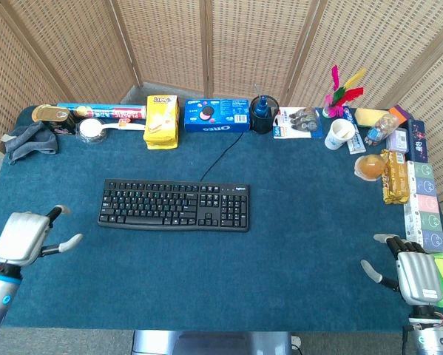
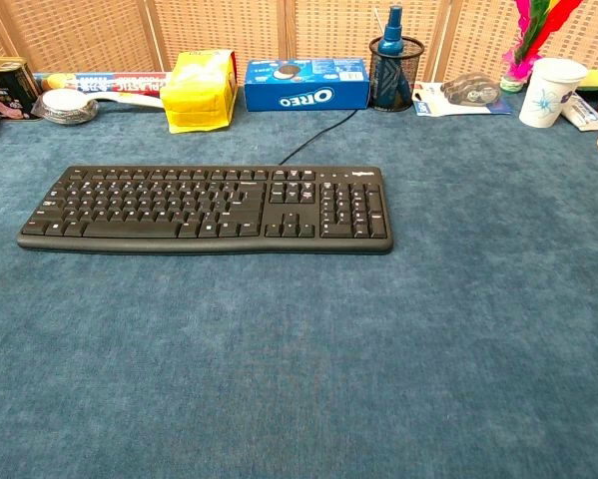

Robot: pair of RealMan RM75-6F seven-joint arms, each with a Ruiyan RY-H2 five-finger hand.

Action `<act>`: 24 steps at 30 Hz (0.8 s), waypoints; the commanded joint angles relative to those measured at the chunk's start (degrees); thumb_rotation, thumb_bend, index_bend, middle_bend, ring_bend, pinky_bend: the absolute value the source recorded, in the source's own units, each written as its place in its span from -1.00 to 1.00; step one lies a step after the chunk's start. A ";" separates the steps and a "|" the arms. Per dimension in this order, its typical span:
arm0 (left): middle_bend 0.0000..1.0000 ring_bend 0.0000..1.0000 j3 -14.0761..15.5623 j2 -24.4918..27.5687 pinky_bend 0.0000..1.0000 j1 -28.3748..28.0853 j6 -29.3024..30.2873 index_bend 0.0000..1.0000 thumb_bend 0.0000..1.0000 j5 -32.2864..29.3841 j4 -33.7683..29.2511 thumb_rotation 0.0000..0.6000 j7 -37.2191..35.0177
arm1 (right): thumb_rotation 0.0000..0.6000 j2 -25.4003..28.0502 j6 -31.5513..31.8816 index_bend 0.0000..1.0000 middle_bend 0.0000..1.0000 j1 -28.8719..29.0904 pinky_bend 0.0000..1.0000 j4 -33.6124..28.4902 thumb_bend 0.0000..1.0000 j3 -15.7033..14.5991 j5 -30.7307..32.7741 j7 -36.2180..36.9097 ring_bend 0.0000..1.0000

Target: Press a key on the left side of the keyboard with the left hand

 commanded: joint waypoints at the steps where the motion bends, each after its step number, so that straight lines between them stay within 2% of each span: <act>1: 1.00 1.00 -1.79 -1.90 0.76 -4.59 -5.85 -0.21 -0.79 -3.59 2.51 -1.00 0.91 | -1.00 0.10 -0.10 -0.38 -0.23 -0.06 -0.29 -0.11 -0.45 0.03 0.24 -0.26 -0.12; 14: 1.00 1.00 -3.96 -7.73 0.79 -14.91 -17.26 -0.21 -0.79 -14.21 7.70 -1.00 7.25 | -1.00 0.02 -0.51 -0.38 -0.23 -0.26 -0.29 0.02 -0.45 0.25 1.35 -0.94 -0.11; 24: 1.00 1.00 -4.00 -12.52 0.79 -20.04 -20.86 -0.21 -0.79 -18.77 13.46 -1.00 8.75 | -1.00 0.03 -0.48 -0.38 -0.23 -0.52 -0.29 0.34 -0.45 0.38 1.90 -1.13 -0.12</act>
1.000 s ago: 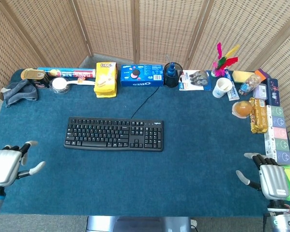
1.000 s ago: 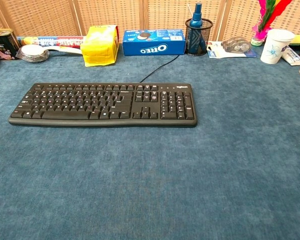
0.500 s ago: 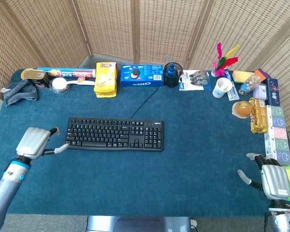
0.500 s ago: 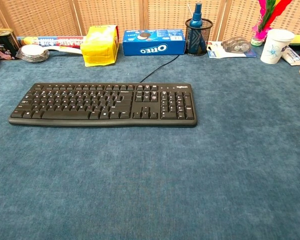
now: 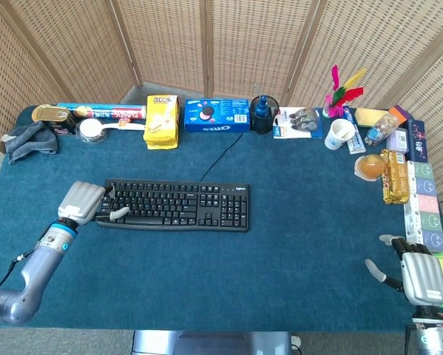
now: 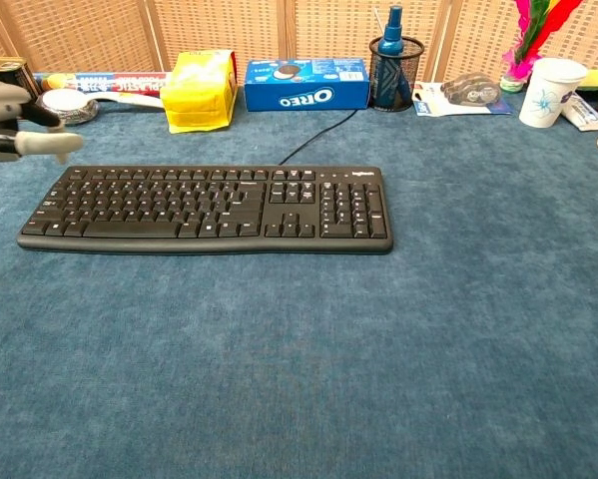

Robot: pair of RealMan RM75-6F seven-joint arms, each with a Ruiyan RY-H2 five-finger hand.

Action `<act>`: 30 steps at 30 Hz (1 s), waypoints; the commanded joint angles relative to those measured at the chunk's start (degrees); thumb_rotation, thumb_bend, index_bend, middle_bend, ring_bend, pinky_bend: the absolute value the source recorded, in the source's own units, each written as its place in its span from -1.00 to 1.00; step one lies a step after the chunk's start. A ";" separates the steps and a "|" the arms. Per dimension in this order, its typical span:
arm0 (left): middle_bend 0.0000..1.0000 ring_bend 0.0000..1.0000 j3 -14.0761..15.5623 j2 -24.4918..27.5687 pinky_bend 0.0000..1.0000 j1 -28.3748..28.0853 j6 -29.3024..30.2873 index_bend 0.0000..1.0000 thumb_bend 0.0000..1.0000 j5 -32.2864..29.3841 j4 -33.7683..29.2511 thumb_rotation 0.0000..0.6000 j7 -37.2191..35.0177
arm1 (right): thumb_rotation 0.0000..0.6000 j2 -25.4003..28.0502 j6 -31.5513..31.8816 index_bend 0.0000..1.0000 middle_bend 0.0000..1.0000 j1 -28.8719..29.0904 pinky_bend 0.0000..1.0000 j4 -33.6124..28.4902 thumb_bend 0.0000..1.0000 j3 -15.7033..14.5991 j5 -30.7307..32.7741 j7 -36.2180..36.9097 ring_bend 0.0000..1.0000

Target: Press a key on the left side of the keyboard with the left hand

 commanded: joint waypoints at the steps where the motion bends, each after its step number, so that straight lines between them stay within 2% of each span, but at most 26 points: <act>1: 1.00 1.00 -0.02 -1.26 0.79 -1.42 -1.09 -0.21 -0.79 -1.12 1.50 -1.00 0.49 | -1.00 -0.03 0.03 -0.38 -0.23 -0.10 -0.29 0.08 -0.45 0.00 0.14 -0.04 -0.12; 17: 1.00 1.00 1.19 -7.70 0.79 -7.63 -5.45 -0.21 -0.79 -5.83 9.61 -1.00 1.27 | -1.00 -0.25 0.19 -0.38 -0.23 -0.85 -0.29 0.70 -0.45 0.13 1.27 -0.23 -0.12; 30: 1.00 1.00 2.25 -8.85 0.79 -9.12 -5.95 -0.21 -0.79 -7.13 12.06 -1.00 0.24 | -1.00 -0.28 0.50 -0.38 -0.23 -1.09 -0.29 0.17 -0.45 0.35 1.50 -0.91 -0.12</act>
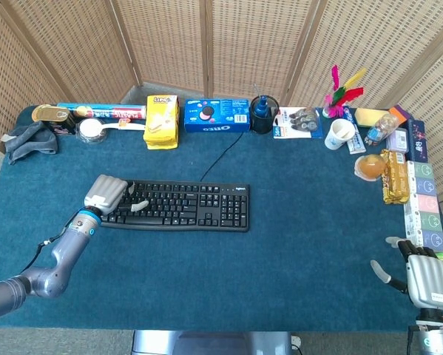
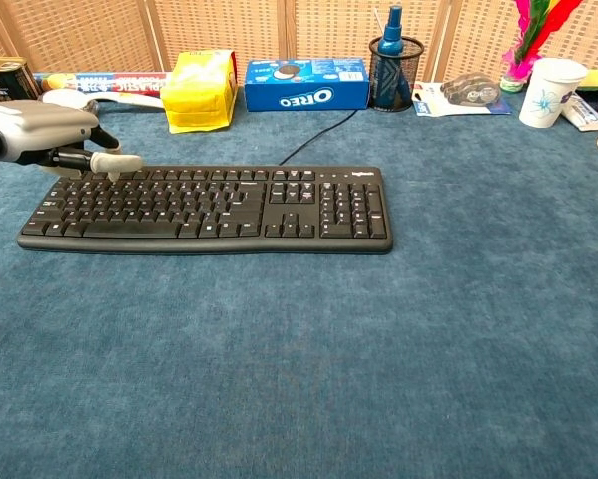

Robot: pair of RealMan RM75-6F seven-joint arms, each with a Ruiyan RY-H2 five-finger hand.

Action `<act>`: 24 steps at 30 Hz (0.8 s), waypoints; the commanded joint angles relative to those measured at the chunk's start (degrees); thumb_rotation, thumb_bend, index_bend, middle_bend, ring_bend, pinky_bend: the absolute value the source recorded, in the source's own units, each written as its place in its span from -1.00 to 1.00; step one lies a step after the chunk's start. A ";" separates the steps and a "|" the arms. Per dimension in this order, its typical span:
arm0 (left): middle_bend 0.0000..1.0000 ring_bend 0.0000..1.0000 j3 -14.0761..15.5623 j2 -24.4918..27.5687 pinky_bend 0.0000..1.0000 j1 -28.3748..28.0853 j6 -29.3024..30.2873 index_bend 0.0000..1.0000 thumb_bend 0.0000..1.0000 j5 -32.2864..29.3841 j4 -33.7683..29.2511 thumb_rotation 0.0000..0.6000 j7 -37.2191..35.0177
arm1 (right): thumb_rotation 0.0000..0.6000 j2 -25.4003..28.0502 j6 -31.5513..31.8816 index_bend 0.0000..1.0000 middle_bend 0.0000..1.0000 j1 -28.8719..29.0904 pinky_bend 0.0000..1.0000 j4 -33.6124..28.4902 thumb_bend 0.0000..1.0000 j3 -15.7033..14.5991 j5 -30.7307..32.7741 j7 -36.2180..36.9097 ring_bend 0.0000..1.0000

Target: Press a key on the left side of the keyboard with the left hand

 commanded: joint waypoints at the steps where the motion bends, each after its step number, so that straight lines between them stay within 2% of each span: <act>1: 1.00 1.00 0.32 -0.27 0.79 -0.21 -0.30 -0.21 -0.79 -0.23 0.45 -1.00 -0.30 | -1.00 0.09 0.06 -0.38 -0.23 -0.05 -0.29 -0.16 -0.45 0.04 0.03 -0.14 -0.12; 13: 1.00 1.00 1.28 -1.35 0.79 -1.00 -0.40 -0.21 -0.79 -0.33 2.11 -1.00 -1.86 | -1.00 0.28 0.35 -0.38 -0.23 -0.34 -0.29 -0.90 -0.45 0.01 -0.01 -0.87 -0.12; 18: 1.00 1.00 0.55 1.22 0.79 0.20 3.70 -0.21 -0.79 2.47 -1.16 -1.00 -4.14 | -1.00 0.48 0.72 -0.38 -0.23 -0.56 -0.29 -1.03 -0.45 0.01 -0.20 -0.66 -0.12; 24: 1.00 1.00 0.79 7.35 0.79 4.27 11.67 -0.21 -0.79 6.15 -9.76 -1.00 -5.89 | -1.00 0.53 0.89 -0.38 -0.23 -0.48 -0.29 -0.85 -0.45 0.08 -0.72 0.10 -0.13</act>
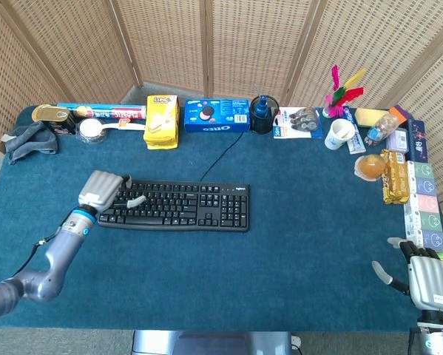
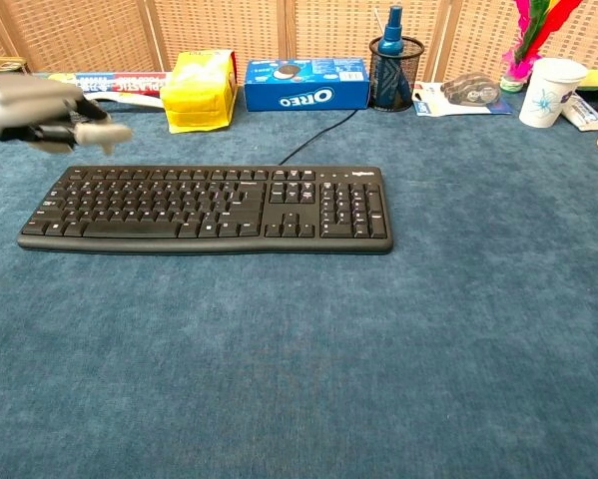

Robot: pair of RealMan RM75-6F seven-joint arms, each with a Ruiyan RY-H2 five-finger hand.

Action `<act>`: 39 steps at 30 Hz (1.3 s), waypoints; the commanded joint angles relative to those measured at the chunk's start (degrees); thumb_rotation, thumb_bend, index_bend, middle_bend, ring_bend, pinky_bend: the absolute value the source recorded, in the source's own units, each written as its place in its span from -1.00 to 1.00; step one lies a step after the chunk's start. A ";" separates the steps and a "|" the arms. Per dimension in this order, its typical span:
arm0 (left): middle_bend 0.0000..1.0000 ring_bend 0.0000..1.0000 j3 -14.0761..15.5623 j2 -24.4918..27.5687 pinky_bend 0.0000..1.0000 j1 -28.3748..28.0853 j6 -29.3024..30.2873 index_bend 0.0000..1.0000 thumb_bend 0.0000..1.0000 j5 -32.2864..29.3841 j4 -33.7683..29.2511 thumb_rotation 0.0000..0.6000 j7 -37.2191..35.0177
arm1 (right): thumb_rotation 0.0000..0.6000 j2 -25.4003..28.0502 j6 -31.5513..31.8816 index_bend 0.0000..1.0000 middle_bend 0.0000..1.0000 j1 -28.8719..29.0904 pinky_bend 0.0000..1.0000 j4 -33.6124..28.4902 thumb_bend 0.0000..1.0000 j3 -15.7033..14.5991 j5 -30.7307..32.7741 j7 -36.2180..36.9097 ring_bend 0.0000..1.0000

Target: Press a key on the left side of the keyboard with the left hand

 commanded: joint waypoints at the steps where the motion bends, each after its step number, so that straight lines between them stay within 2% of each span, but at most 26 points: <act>1: 1.00 0.99 0.38 4.15 0.79 3.28 5.29 -0.21 -0.79 2.56 -5.69 -1.00 -1.25 | -1.00 -0.07 -0.01 -0.38 -0.23 0.07 -0.29 0.16 -0.45 0.04 -0.15 0.29 -0.13; 4: 0.99 0.83 1.59 7.23 0.73 6.66 10.19 -0.21 -0.79 4.38 -10.57 -1.00 -1.59 | -1.00 -0.28 -0.17 -0.38 -0.23 0.27 -0.30 0.55 -0.45 0.09 -0.37 0.74 -0.15; 9: 0.71 0.51 4.07 11.58 0.49 12.85 18.40 -0.21 -0.79 8.04 -17.31 -1.00 -3.24 | -1.00 -0.56 -0.82 -0.38 -0.23 1.00 -0.31 1.09 -0.45 0.17 -1.03 1.12 -0.21; 14: 0.57 0.39 6.67 14.94 0.42 18.42 25.51 -0.21 -0.79 12.72 -21.49 -1.00 -4.94 | -1.00 -0.74 -1.16 -0.38 -0.25 1.76 -0.34 1.17 -0.45 0.41 -1.69 1.25 -0.29; 17: 0.49 0.31 9.03 17.44 0.34 23.52 31.26 -0.21 -0.79 16.22 -24.96 -1.00 -8.32 | -1.00 -1.01 -1.17 -0.38 -0.26 2.15 -0.35 1.33 -0.45 0.60 -2.04 1.47 -0.31; 20: 0.43 0.24 10.35 18.32 0.24 26.28 34.19 -0.21 -0.79 18.51 -25.78 -1.00 -9.84 | -1.00 -1.10 -1.21 -0.38 -0.27 2.32 -0.35 1.45 -0.45 0.65 -2.15 1.65 -0.32; 24: 0.40 0.23 12.82 18.62 0.21 31.32 39.64 -0.21 -0.79 22.04 -26.04 -1.00 -9.81 | -1.00 -1.10 -0.93 -0.38 -0.28 2.46 -0.35 1.47 -0.45 0.84 -2.29 1.87 -0.33; 29: 0.39 0.22 14.23 18.91 0.21 35.03 42.35 -0.21 -0.79 23.79 -26.61 -1.00 -10.17 | -1.00 -1.03 -0.82 -0.38 -0.28 2.55 -0.35 1.37 -0.45 0.91 -2.30 2.00 -0.32; 39: 0.38 0.22 13.24 18.37 0.20 36.69 42.04 -0.21 -0.79 24.27 -26.05 -1.00 -10.32 | -1.00 -1.13 -1.05 -0.38 -0.28 2.89 -0.35 1.28 -0.45 0.91 -2.37 1.87 -0.32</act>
